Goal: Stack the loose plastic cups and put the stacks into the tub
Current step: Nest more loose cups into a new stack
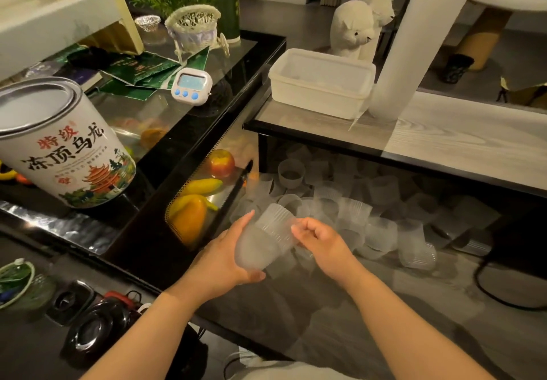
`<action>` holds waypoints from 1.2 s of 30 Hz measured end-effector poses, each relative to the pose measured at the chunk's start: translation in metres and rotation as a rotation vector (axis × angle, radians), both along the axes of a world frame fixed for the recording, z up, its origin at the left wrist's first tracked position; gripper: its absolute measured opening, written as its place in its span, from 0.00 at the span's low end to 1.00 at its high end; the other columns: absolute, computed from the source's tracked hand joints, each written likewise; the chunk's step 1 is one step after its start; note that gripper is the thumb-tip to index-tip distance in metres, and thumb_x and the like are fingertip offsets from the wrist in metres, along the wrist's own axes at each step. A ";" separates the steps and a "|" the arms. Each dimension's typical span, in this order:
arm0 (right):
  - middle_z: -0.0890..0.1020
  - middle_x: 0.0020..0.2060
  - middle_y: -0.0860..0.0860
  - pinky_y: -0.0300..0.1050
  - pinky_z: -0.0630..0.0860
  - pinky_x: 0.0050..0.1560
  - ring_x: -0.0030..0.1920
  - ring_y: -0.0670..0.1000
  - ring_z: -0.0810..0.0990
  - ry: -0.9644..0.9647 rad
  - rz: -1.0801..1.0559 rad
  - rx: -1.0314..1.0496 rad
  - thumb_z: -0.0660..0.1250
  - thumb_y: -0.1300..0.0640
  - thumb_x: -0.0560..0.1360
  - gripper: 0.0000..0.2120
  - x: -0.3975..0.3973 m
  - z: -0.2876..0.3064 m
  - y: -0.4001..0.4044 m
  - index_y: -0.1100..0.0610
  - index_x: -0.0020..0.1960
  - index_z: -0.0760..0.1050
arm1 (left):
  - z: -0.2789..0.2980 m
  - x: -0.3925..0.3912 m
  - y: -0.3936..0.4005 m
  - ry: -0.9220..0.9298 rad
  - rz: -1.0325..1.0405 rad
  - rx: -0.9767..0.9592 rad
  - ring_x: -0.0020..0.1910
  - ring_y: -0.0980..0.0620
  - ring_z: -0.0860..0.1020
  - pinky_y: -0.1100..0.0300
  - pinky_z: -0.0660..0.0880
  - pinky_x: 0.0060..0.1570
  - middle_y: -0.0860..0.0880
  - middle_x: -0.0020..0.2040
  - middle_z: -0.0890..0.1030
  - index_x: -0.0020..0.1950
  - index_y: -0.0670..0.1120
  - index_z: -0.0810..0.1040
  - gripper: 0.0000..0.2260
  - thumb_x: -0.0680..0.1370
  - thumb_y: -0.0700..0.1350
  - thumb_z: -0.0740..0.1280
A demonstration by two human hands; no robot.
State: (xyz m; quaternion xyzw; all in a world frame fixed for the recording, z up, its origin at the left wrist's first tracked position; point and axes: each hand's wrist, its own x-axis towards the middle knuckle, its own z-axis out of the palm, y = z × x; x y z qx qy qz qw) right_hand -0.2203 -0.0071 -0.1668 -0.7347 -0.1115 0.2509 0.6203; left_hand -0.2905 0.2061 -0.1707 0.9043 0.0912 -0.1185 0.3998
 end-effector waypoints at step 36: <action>0.73 0.68 0.52 0.48 0.70 0.67 0.66 0.55 0.73 -0.543 0.659 -0.920 0.64 0.54 0.78 0.22 0.040 -0.095 0.026 0.49 0.72 0.68 | -0.006 -0.022 -0.018 -0.006 0.377 0.114 0.63 0.45 0.72 0.50 0.73 0.59 0.50 0.67 0.72 0.71 0.67 0.53 0.44 0.65 0.57 0.80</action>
